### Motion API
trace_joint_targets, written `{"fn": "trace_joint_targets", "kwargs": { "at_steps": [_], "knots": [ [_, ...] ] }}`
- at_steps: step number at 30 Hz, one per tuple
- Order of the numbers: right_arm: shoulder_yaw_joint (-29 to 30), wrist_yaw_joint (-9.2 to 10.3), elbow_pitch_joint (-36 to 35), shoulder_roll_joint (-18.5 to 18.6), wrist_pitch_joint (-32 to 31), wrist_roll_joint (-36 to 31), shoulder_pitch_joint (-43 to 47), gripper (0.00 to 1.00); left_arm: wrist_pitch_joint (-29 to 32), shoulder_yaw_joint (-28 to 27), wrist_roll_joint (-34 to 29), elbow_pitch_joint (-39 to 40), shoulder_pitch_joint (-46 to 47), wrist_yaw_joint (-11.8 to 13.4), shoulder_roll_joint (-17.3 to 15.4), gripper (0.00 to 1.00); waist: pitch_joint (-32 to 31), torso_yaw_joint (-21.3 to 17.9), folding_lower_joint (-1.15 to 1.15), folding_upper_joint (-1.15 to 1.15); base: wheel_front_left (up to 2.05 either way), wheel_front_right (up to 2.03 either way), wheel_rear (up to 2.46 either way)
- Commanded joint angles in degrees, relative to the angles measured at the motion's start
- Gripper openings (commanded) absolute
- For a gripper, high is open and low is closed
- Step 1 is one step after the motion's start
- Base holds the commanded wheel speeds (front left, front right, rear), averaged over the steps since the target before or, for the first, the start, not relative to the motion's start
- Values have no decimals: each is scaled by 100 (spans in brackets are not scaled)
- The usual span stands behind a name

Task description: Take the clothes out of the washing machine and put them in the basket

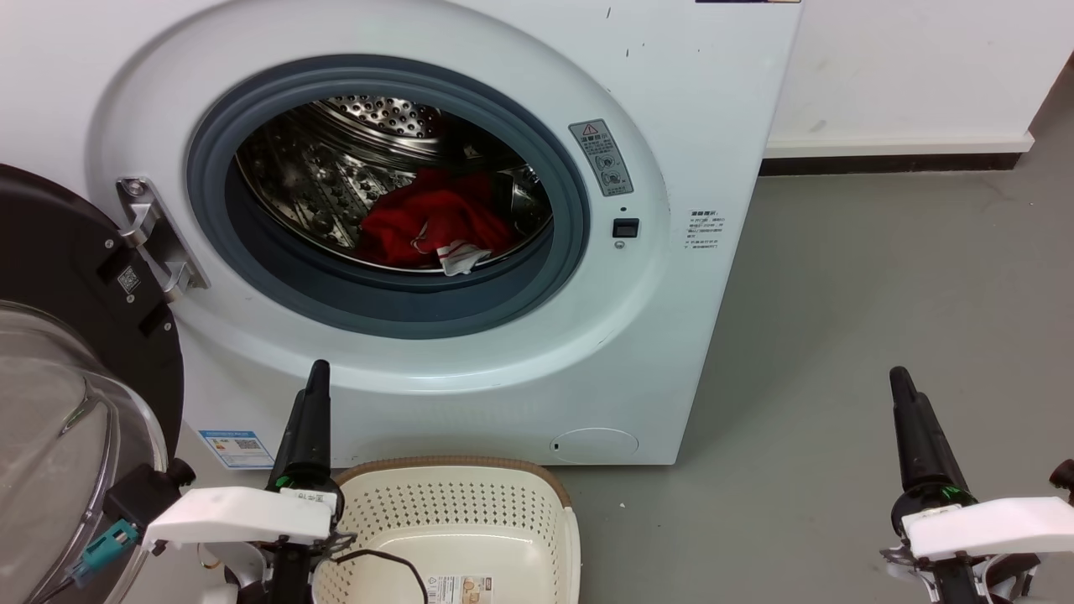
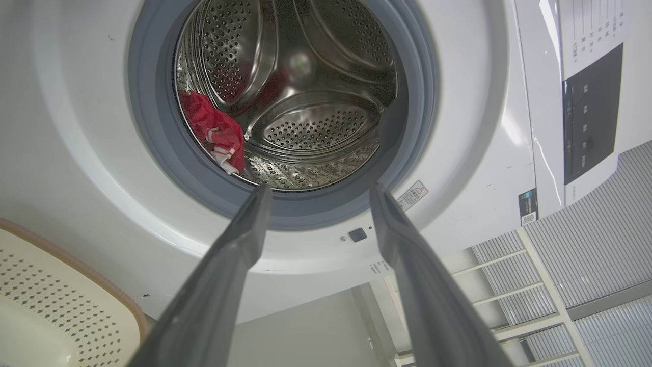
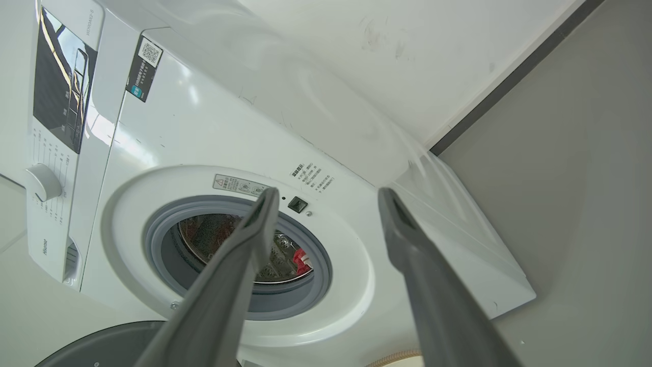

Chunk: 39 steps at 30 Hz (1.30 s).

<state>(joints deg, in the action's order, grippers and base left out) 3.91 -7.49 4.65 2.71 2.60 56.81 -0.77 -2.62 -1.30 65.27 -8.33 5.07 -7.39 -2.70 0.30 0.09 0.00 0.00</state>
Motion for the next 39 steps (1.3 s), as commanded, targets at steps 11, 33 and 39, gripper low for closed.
{"fn": "trace_joint_targets", "kwargs": {
  "at_steps": [11,33,39],
  "knots": [
    [21,-1,-158,25,196,-1275,79,100,-244,82,-1421,166,167,-12,-18,100,4,-9,0,0,0,0,0],
    [31,-1,-288,26,357,-3327,264,100,-671,170,-3865,103,138,79,-22,100,12,4,0,0,0,0,0],
    [28,-1,-296,26,395,-3687,286,100,-751,190,-4273,74,155,127,-24,100,27,8,0,0,0,0,0]
  ]
}}
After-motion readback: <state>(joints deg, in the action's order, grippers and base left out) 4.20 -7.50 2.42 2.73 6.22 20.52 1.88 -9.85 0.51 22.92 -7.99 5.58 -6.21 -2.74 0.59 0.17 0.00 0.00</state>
